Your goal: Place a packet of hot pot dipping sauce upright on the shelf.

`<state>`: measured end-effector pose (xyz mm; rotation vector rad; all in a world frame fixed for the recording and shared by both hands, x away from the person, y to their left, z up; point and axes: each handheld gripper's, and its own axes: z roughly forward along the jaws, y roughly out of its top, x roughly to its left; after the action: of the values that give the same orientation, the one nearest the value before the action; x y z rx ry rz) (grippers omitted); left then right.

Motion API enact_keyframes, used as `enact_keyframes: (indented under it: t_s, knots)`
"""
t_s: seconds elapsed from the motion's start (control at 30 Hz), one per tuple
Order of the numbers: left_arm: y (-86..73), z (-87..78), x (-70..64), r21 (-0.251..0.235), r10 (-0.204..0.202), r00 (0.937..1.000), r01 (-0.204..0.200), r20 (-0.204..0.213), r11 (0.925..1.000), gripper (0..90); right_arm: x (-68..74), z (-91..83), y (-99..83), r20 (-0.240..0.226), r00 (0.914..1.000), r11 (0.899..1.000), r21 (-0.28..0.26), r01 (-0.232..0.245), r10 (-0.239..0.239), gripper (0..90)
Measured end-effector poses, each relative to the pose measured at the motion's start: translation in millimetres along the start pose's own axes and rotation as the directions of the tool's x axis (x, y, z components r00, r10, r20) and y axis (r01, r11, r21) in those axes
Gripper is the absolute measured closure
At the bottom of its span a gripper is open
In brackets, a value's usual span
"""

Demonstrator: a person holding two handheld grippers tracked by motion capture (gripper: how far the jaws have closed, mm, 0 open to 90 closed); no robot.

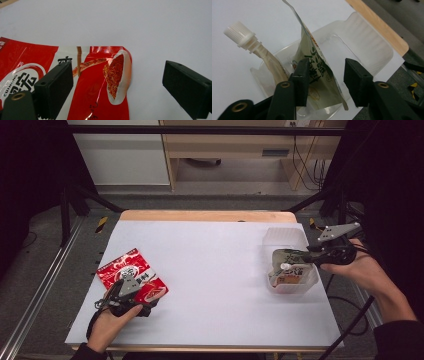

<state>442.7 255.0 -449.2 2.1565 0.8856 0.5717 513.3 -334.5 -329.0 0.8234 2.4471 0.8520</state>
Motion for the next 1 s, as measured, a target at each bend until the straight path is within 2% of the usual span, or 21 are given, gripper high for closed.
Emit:
enact_keyframes:
  t_s: [0.03, 0.13, 0.23, 0.3, 0.4, 0.43, 0.53, 0.57, 0.7, 0.8, 0.87, 1.0]
  knots:
    - [-0.2, 0.5, 0.4, 0.002, -0.001, 1.0000, 0.001, -0.001, 1.0000, 9.5, 4.5, -3.5, -0.6, 0.020, 0.9998, 0.999, -0.035, -0.001, 0.002, 45.8]
    - [-0.6, 0.7, 0.8, 0.004, 0.000, 1.0000, 0.000, -0.003, 1.0000, 9.5, 9.2, -8.5, 1.4, 0.049, 0.9987, 0.997, -0.072, -0.007, 0.010, 38.4]
    - [-0.6, 0.0, 1.2, 0.001, -0.001, 1.0000, 0.001, -0.003, 1.0000, 9.5, 11.6, -11.5, 4.2, 0.059, 0.9980, 0.996, -0.092, -0.019, 0.025, 34.8]
    - [-0.7, -1.0, 1.8, -0.005, -0.006, 1.0000, 0.006, -0.005, 1.0000, 9.5, 16.2, -15.2, 10.1, 0.061, 0.9972, 0.991, -0.128, -0.035, 0.043, 28.8]
    - [-0.5, -2.2, 3.0, -0.008, -0.004, 1.0000, 0.004, -0.008, 1.0000, 9.6, 20.8, -17.5, 14.9, 0.069, 0.9967, 0.990, -0.141, -0.031, 0.041, 25.9]
    - [-0.7, -3.7, 4.3, -0.013, -0.009, 0.9999, 0.009, -0.012, 0.9999, 9.6, 26.9, -19.3, 20.1, 0.078, 0.9960, 0.987, -0.156, -0.031, 0.044, 23.1]
    - [-0.9, -4.5, 6.0, -0.014, -0.009, 0.9999, 0.008, -0.013, 0.9999, 9.6, 30.9, -21.0, 23.3, 0.084, 0.9953, 0.986, -0.164, -0.033, 0.047, 22.3]
    - [-1.4, -4.3, 7.0, -0.012, -0.012, 0.9998, 0.012, -0.013, 0.9999, 9.6, 37.2, -23.8, 26.8, 0.086, 0.9951, 0.982, -0.185, -0.031, 0.048, 20.8]
    - [-2.1, -4.5, 8.3, -0.010, -0.006, 0.9998, 0.006, -0.020, 0.9999, 9.6, 45.5, -25.3, 30.1, 0.093, 0.9942, 0.979, -0.202, -0.035, 0.054, 19.6]
    - [-2.3, -7.1, 10.1, -0.022, -0.017, 0.9996, 0.017, -0.023, 0.9996, 9.6, 58.5, -25.3, 35.9, 0.114, 0.9912, 0.975, -0.220, -0.041, 0.067, 16.6]
    - [-2.3, -7.7, 10.6, -0.025, -0.023, 0.9995, 0.022, -0.021, 0.9994, 9.7, 62.1, -25.2, 37.7, 0.114, 0.9911, 0.973, -0.227, -0.042, 0.069, 16.0]
    - [-3.2, -8.1, 12.6, -0.022, -0.027, 0.9992, 0.026, -0.030, 0.9994, 9.7, 78.1, -24.3, 46.8, 0.113, 0.9914, 0.968, -0.248, -0.035, 0.065, 13.5]
